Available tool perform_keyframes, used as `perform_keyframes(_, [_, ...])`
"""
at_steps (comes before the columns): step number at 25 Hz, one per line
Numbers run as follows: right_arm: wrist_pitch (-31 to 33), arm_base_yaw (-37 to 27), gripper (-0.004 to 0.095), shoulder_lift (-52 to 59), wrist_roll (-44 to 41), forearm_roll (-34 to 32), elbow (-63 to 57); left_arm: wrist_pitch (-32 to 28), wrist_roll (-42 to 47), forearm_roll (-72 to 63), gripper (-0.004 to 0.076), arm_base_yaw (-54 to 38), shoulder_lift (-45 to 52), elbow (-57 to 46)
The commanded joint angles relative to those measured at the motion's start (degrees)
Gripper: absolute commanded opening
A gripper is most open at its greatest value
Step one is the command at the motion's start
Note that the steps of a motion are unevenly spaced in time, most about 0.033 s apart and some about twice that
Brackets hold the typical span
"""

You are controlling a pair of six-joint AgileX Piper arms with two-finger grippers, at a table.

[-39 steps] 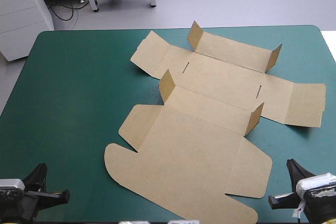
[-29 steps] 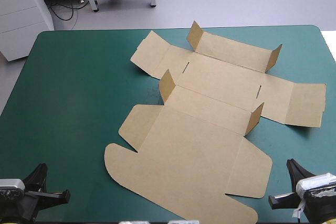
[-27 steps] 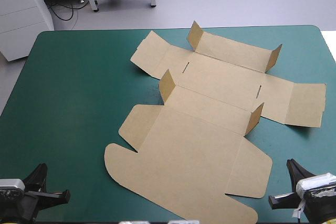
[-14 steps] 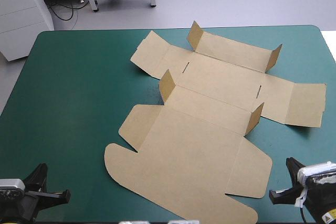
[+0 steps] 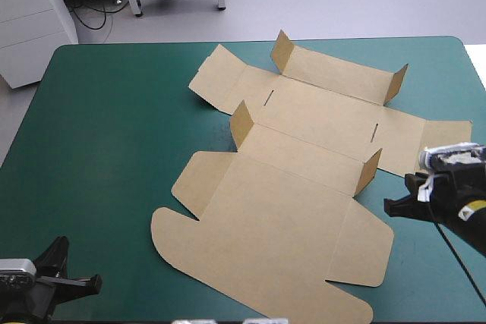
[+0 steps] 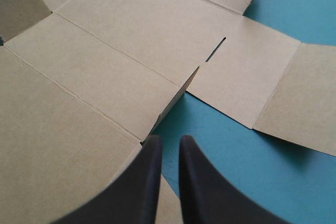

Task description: Fold the box

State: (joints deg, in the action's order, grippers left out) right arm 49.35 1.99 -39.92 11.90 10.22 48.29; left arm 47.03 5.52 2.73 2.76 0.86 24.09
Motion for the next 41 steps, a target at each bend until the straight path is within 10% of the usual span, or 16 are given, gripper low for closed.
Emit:
perform_keyframes(1, [-1.16, -0.38, 0.0392, -7.03, -0.09, 0.32, 5.12, -4.38, 0.27, -0.11, -0.0032, 0.27, 0.89, 1.21])
perform_keyframes(7, [0.25, -0.38, 0.0824, -17.60, -4.62, 0.32, 10.09, -4.38, 0.27, -0.11, -0.0032, 0.27, 0.89, 1.21])
perform_keyframes(29, [4.60, -0.38, 0.0833, -47.36, -12.47, 5.40, 20.87, -4.38, 0.37, -0.11, -0.0032, 0.27, 0.89, 1.21])
perform_keyframes(41, [7.17, -0.38, 0.0333, -50.89, -13.48, 5.30, 21.85, -4.38, 0.27, -0.11, -0.0032, 0.27, 0.89, 1.21])
